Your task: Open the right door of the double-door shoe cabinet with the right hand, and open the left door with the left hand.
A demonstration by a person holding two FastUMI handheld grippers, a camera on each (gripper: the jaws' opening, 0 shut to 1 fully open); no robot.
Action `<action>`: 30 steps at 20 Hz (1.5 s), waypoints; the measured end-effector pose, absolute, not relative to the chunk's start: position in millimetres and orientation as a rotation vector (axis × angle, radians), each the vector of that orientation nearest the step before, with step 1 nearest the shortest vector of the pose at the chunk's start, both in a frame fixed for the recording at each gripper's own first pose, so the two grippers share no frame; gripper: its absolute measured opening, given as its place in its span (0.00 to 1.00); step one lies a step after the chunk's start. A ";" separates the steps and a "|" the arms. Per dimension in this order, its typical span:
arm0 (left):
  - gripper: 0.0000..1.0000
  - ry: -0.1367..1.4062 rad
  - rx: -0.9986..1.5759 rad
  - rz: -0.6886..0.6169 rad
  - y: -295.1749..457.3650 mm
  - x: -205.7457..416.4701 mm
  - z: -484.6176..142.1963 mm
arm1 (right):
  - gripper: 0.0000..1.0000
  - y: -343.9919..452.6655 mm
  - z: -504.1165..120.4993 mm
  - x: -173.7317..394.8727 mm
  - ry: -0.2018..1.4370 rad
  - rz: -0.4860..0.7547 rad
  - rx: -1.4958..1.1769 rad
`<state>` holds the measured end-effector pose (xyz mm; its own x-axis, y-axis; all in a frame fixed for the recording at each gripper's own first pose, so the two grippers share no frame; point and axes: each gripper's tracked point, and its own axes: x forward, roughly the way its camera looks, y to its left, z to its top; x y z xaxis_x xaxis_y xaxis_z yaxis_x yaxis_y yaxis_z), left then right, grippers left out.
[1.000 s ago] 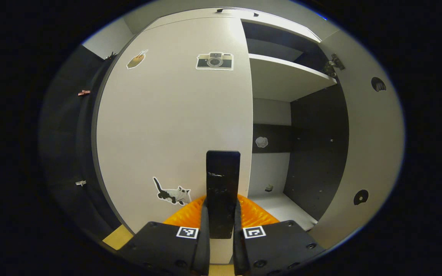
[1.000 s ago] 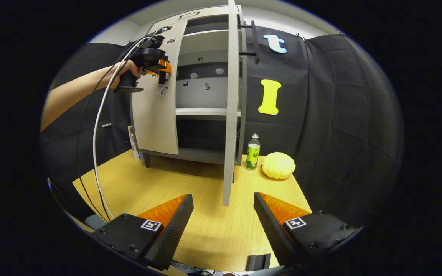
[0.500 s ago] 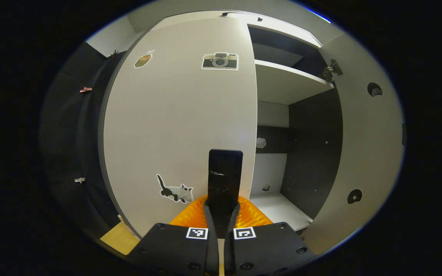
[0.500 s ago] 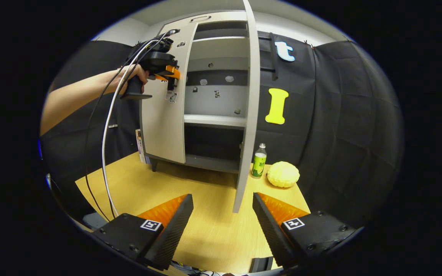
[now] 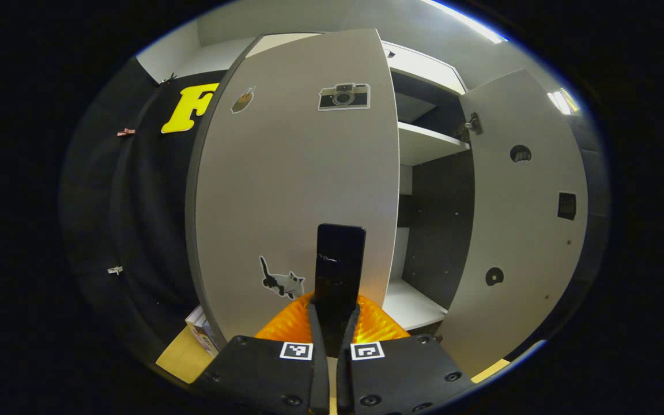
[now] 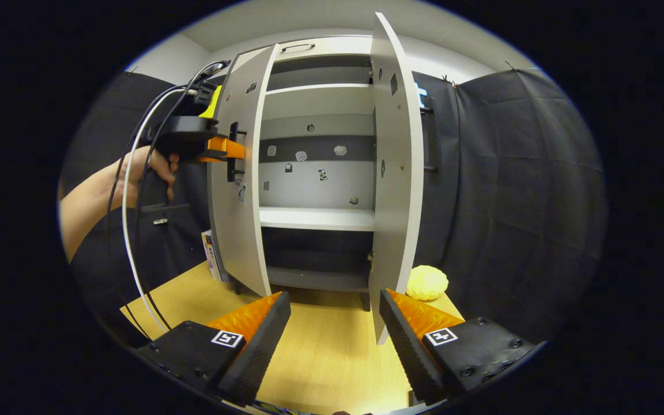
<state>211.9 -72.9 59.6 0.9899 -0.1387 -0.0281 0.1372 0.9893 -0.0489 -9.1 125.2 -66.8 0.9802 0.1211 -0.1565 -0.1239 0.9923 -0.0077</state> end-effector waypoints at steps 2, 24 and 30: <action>0.10 0.028 -0.047 -0.155 -68.0 207.4 59.8 | 0.98 133.8 -54.1 -12.8 0.130 0.101 -0.010; 0.05 -0.003 -0.053 -0.019 66.5 166.4 58.5 | 0.98 198.0 -36.7 -12.0 0.118 0.082 -0.042; 0.05 -0.008 0.000 0.110 68.7 141.4 69.9 | 0.98 170.6 -17.7 8.5 0.088 0.122 -0.032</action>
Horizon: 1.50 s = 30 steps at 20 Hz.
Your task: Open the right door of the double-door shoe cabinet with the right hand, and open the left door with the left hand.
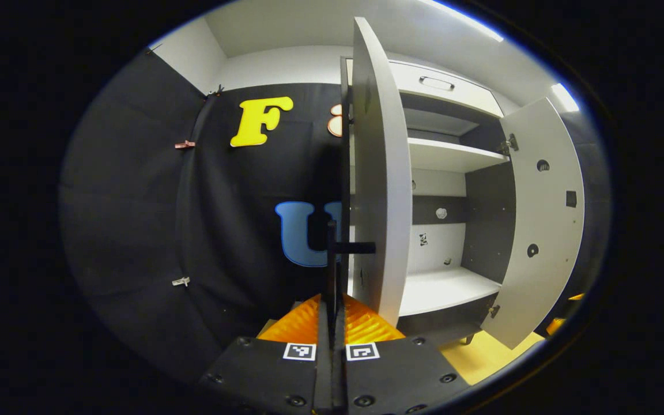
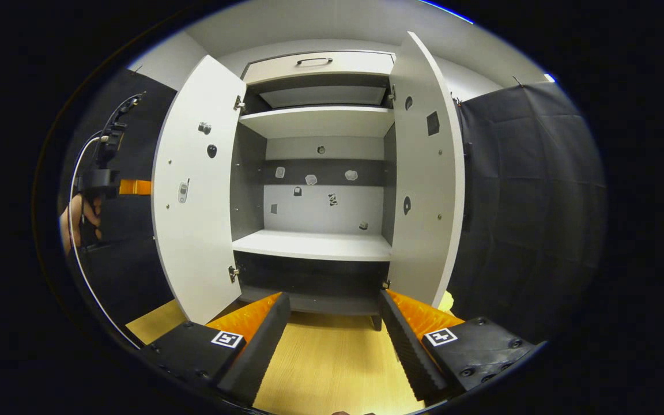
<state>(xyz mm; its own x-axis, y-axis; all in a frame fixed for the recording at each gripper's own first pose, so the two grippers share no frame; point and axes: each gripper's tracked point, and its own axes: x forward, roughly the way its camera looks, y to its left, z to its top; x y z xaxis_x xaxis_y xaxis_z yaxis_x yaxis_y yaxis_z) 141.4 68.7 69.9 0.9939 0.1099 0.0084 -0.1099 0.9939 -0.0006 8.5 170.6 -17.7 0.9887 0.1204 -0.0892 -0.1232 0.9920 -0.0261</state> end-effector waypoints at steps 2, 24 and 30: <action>0.05 -0.016 0.030 0.164 59.0 116.2 72.4 | 0.98 160.7 -10.9 12.7 0.082 0.161 -0.028; 0.95 -0.124 -0.091 0.220 -67.6 10.4 21.1 | 0.98 98.7 26.8 -4.5 -0.073 0.114 0.027; 0.95 -0.209 -0.082 0.207 -49.2 2.8 24.5 | 0.98 92.5 26.1 -15.0 -0.134 0.023 0.053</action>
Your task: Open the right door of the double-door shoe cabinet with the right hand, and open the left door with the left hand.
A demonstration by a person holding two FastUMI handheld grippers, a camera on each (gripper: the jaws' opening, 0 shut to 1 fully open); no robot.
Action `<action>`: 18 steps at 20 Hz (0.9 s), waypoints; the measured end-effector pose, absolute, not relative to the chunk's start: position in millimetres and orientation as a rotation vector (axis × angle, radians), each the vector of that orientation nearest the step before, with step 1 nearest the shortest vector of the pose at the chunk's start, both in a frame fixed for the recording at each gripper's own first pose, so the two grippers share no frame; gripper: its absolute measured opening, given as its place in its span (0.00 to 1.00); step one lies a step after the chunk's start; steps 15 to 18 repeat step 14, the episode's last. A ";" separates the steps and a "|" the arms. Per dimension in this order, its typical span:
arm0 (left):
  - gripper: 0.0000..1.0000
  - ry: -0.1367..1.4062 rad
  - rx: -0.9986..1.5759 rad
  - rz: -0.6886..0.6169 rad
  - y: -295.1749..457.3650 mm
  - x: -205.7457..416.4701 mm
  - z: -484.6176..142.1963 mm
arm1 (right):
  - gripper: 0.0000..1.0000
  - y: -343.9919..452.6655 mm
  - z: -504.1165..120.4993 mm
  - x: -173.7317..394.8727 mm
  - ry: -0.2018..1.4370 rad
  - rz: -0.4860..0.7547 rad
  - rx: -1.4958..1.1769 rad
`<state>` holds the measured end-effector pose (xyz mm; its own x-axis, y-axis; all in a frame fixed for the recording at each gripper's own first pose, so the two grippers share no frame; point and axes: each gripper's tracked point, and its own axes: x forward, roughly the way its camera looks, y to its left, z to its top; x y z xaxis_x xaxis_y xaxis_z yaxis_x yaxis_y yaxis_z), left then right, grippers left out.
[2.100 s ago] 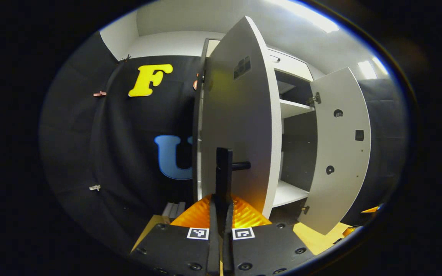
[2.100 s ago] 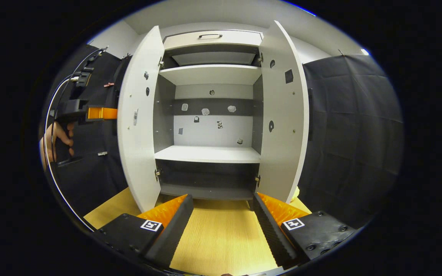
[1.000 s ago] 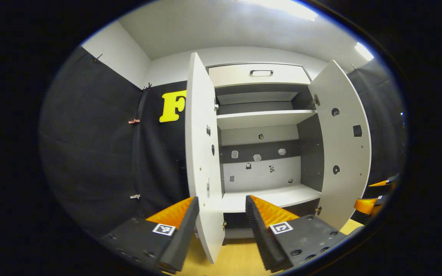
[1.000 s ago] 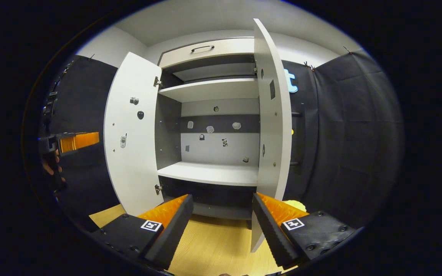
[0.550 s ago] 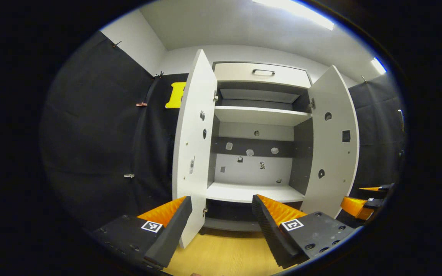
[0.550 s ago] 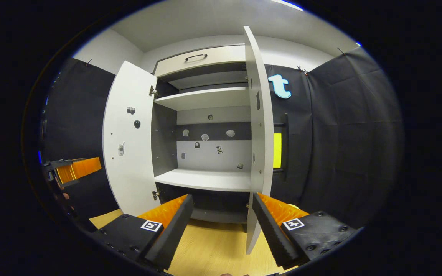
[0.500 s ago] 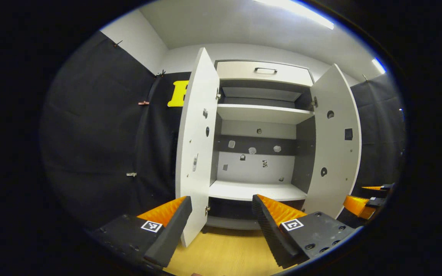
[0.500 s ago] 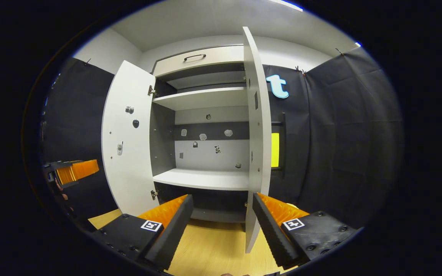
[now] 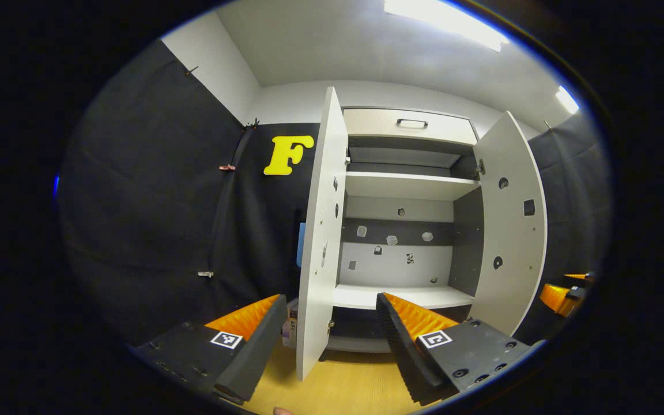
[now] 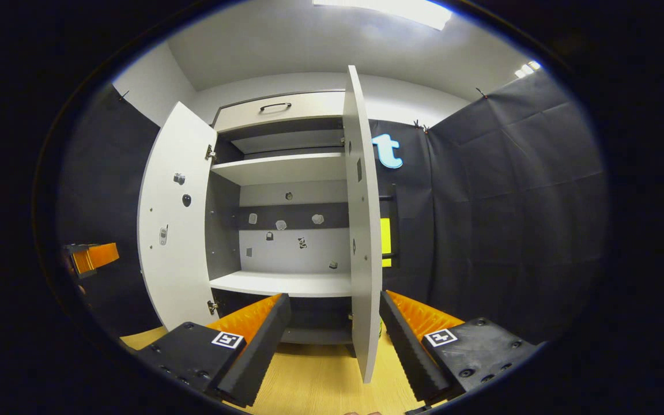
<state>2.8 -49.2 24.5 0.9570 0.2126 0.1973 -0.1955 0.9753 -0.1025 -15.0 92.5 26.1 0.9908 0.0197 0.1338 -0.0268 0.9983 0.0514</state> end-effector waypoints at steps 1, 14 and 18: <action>0.95 -0.214 -0.097 0.196 -48.6 2.9 24.8 | 0.98 93.7 24.1 -15.6 -0.135 0.020 0.057; 0.95 -0.148 -0.090 0.179 -43.3 7.1 5.9 | 0.98 125.9 13.4 -25.4 -0.132 0.075 0.032; 0.95 -0.148 -0.090 0.179 -43.3 7.1 5.9 | 0.98 125.9 13.4 -25.4 -0.132 0.075 0.032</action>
